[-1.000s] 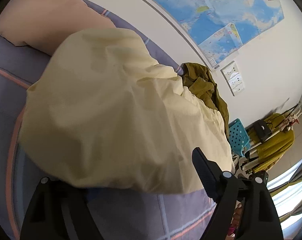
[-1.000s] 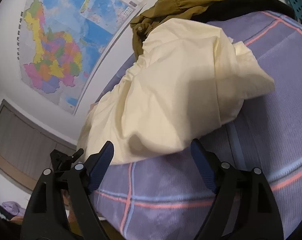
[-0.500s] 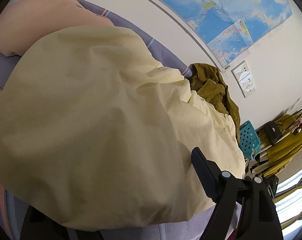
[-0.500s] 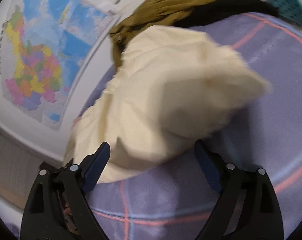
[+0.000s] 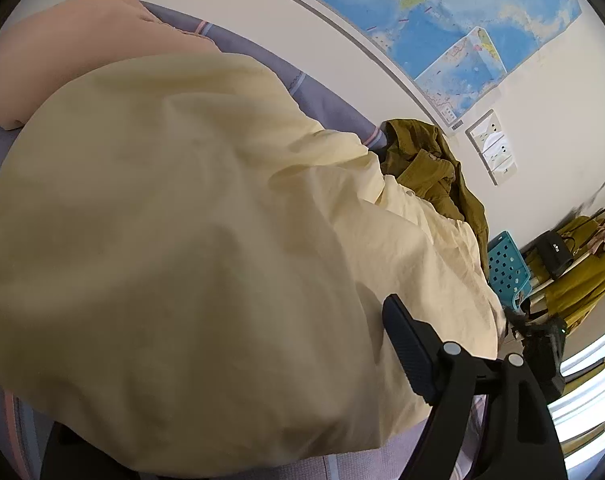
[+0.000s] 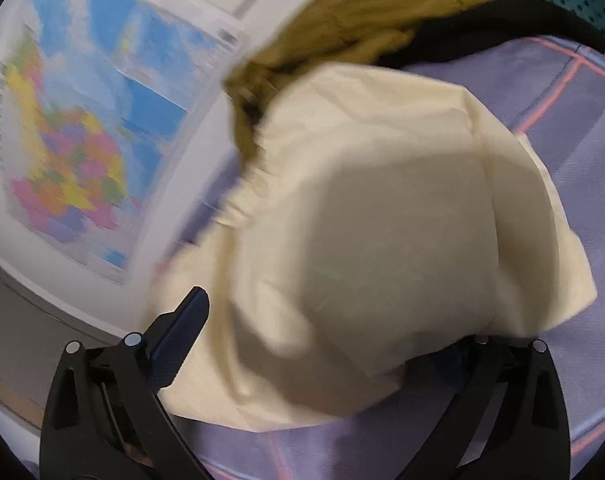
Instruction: Fold large clothes
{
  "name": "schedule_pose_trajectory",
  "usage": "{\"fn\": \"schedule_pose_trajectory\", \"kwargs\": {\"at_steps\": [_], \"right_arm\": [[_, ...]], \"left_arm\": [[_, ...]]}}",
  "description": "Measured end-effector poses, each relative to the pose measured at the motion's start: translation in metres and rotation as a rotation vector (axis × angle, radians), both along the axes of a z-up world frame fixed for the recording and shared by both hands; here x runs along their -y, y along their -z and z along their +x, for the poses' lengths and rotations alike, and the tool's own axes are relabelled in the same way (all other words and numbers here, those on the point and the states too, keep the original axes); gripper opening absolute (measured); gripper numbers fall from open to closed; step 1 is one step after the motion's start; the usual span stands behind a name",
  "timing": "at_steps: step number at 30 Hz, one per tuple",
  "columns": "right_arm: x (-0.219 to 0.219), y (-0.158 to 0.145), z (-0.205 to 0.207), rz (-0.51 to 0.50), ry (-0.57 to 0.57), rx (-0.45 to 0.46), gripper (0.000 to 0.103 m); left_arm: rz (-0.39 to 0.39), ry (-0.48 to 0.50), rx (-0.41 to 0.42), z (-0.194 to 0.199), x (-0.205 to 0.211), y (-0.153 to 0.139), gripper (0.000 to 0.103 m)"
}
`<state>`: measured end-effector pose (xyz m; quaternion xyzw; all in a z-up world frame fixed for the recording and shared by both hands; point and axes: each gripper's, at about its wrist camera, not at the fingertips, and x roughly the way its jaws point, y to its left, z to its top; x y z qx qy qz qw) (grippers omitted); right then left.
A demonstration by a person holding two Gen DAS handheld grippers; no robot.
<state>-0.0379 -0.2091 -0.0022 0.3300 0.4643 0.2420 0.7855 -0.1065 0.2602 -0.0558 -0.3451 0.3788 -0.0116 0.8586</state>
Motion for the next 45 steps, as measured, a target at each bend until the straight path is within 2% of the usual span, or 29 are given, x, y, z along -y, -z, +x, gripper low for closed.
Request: {"fn": "schedule_pose_trajectory", "kwargs": {"at_steps": [1, 3, 7, 13, 15, 17, 19, 21, 25, 28, 30, 32, 36, 40, 41, 42, 44, 45], "right_arm": [[0.000, 0.000, -0.001, -0.010, -0.004, 0.005, 0.097], [0.003, 0.009, 0.002, -0.048, 0.018, -0.061, 0.093], [-0.007, 0.002, 0.006, -0.072, 0.027, -0.069, 0.098], [-0.040, -0.004, 0.017, -0.107, -0.034, -0.009, 0.096], [-0.045, -0.004, 0.021, -0.134, -0.058, -0.005, 0.087], [-0.044, 0.000, 0.026, -0.108, -0.066, -0.025, 0.062], [-0.040, 0.005, 0.030, -0.056, -0.085, -0.042, 0.054], [-0.040, 0.008, 0.028, -0.042, -0.100, -0.035, 0.054], [-0.044, 0.007, 0.032, -0.040, -0.142, -0.021, 0.065], [-0.049, 0.008, 0.034, -0.060, -0.164, -0.008, 0.065], [-0.051, 0.009, 0.035, -0.068, -0.172, -0.004, 0.063], [-0.047, 0.012, 0.036, -0.059, -0.184, -0.002, 0.053], [-0.045, 0.017, 0.038, -0.026, -0.205, -0.007, 0.050], [-0.051, 0.015, 0.041, -0.029, -0.232, 0.003, 0.064], [-0.054, 0.014, 0.041, -0.038, -0.243, 0.007, 0.064], [-0.055, 0.014, 0.042, -0.045, -0.248, 0.009, 0.064], [-0.056, 0.014, 0.042, -0.054, -0.254, 0.014, 0.049], [-0.056, 0.014, 0.042, -0.053, -0.252, 0.017, 0.045]], "left_arm": [[-0.004, 0.002, 0.001, 0.000, -0.001, 0.000, 0.077], [-0.007, 0.004, 0.000, 0.000, -0.001, 0.000, 0.077], [0.012, 0.004, 0.000, 0.001, 0.000, 0.000, 0.077], [0.025, -0.002, -0.016, 0.005, 0.001, -0.001, 0.075], [0.046, -0.005, -0.030, 0.006, 0.003, -0.002, 0.067], [0.052, -0.012, -0.037, 0.008, 0.001, -0.001, 0.061], [0.053, -0.013, -0.040, 0.009, 0.001, -0.001, 0.059], [0.075, -0.001, -0.049, 0.011, 0.003, -0.002, 0.059], [0.093, -0.010, -0.062, 0.015, 0.007, -0.005, 0.061], [0.115, -0.015, -0.075, 0.019, 0.011, -0.006, 0.061], [0.126, -0.016, -0.083, 0.020, 0.012, -0.006, 0.060], [0.141, -0.015, -0.091, 0.020, 0.013, -0.007, 0.058], [0.183, -0.012, -0.105, 0.023, 0.018, -0.009, 0.055], [0.176, -0.013, -0.108, 0.023, 0.016, -0.008, 0.055], [0.175, -0.013, -0.109, 0.023, 0.016, -0.008, 0.054], [0.177, -0.014, -0.110, 0.024, 0.016, -0.008, 0.054], [0.181, -0.014, -0.114, 0.023, 0.017, -0.008, 0.052], [0.185, -0.011, -0.115, 0.023, 0.017, -0.009, 0.050]]}}
